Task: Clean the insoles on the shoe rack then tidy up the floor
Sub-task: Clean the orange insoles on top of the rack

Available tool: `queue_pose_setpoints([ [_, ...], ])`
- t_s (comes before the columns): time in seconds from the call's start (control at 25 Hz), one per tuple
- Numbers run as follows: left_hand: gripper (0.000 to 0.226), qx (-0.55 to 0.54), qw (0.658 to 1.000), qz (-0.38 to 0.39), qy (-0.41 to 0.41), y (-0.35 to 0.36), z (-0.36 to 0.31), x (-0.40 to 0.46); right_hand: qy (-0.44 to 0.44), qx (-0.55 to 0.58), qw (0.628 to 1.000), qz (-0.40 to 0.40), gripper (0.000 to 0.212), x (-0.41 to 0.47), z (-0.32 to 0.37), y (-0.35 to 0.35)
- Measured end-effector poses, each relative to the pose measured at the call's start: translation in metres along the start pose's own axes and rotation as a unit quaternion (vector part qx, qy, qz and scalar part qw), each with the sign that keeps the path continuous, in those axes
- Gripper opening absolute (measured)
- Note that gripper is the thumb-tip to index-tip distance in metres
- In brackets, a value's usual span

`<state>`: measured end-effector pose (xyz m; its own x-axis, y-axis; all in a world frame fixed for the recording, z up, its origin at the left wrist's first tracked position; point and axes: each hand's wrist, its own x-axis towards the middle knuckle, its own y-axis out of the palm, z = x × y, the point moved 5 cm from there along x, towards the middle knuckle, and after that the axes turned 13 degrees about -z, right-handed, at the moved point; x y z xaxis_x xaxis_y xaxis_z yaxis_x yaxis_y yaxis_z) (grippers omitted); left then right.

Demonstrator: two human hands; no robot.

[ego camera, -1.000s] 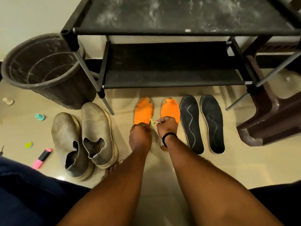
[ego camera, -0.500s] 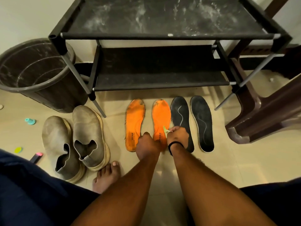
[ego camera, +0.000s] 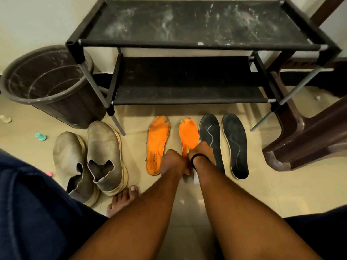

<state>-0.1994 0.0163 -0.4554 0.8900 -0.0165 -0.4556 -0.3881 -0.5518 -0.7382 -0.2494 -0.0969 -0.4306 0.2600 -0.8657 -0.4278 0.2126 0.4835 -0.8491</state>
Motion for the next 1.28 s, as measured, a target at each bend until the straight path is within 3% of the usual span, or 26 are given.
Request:
queue_pose_setpoints([
  [0.08,0.034,-0.006,0.999,-0.040,0.033,-0.027,-0.015,-0.005,-0.060,0.011,0.998,-0.013,0.034,-0.006,0.023,-0.020],
  [0.16,0.057,-0.049,0.991,-0.103,0.071,-0.059,-0.029,-0.011,-0.131,0.013,0.991,-0.023,0.032,-0.019,0.049,-0.042],
  [0.2,0.057,-0.054,0.986,-0.129,0.087,-0.075,-0.035,-0.014,-0.161,0.003,0.987,-0.028,0.028,-0.027,0.060,-0.052],
  [0.36,0.011,-0.088,0.965,-0.206,0.137,-0.145,-0.073,-0.026,-0.265,-0.035,0.963,-0.032,0.012,-0.057,0.101,-0.100],
  [0.44,0.006,-0.166,0.939,-0.235,0.190,-0.185,-0.098,-0.033,-0.307,-0.034,0.951,-0.031,0.017,-0.071,0.124,-0.134],
  [0.56,0.017,-0.262,0.890,-0.238,0.287,-0.247,-0.152,-0.051,-0.348,-0.007,0.938,0.001,0.024,-0.089,0.158,-0.206],
  [0.72,0.033,-0.306,0.845,-0.196,0.393,-0.323,-0.234,-0.067,-0.370,0.071,0.926,0.005,0.035,-0.101,0.201,-0.302],
  [0.88,0.035,-0.258,0.831,-0.170,0.463,-0.356,-0.315,-0.063,-0.365,0.145,0.919,0.027,0.039,-0.085,0.239,-0.358],
  [1.0,0.051,-0.199,0.850,-0.155,0.463,-0.347,-0.347,-0.030,-0.320,0.240,0.916,0.026,0.036,-0.043,0.249,-0.370],
  [1.12,0.035,-0.147,0.884,-0.045,0.442,-0.303,-0.342,0.022,-0.232,0.321,0.916,0.062,0.035,0.022,0.239,-0.348],
  [1.28,0.031,-0.086,0.890,0.055,0.444,-0.249,-0.335,0.070,-0.207,0.254,0.944,0.034,0.026,0.082,0.218,-0.329],
])
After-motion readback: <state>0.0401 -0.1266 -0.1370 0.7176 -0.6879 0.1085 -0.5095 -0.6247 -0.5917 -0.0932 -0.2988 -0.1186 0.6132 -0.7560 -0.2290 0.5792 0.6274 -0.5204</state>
